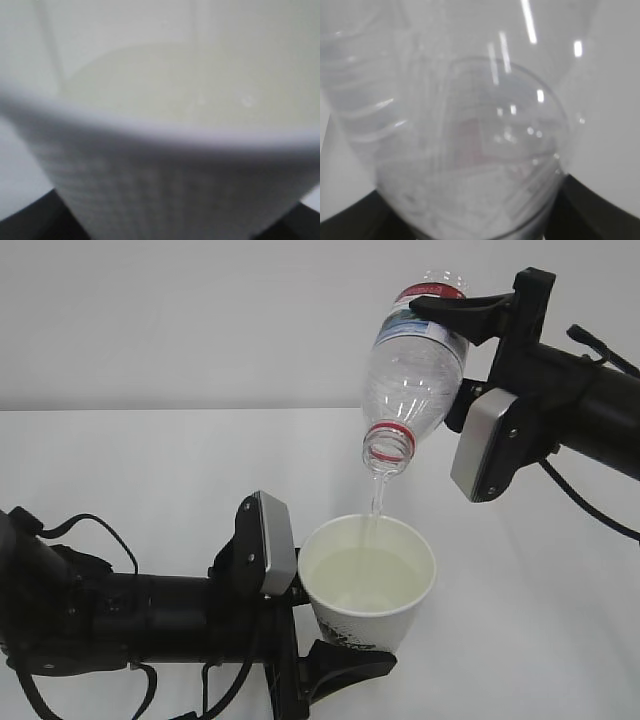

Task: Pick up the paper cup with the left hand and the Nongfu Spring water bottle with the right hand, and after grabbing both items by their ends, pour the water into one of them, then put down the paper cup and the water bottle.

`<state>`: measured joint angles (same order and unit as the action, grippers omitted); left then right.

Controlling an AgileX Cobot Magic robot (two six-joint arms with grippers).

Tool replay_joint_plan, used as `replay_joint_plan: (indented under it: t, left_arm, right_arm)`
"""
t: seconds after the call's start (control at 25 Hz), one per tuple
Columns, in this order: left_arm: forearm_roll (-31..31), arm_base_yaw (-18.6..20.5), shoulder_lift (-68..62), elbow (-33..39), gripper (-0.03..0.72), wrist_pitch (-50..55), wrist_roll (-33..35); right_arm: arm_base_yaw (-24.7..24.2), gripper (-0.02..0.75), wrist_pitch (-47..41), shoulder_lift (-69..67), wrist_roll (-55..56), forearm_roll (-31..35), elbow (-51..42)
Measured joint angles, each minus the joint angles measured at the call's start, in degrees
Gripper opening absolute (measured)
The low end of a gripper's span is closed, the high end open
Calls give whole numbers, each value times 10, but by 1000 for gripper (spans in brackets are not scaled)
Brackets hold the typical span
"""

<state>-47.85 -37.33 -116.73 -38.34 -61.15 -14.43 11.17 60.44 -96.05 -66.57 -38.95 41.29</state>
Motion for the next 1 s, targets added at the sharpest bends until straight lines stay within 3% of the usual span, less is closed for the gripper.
replay_joint_plan:
  t: [1.0]
  left_arm:
    - [-6, 0, 0, 0, 546, -7, 0]
  right_arm:
    - [0, 476, 0, 0, 0, 3, 0]
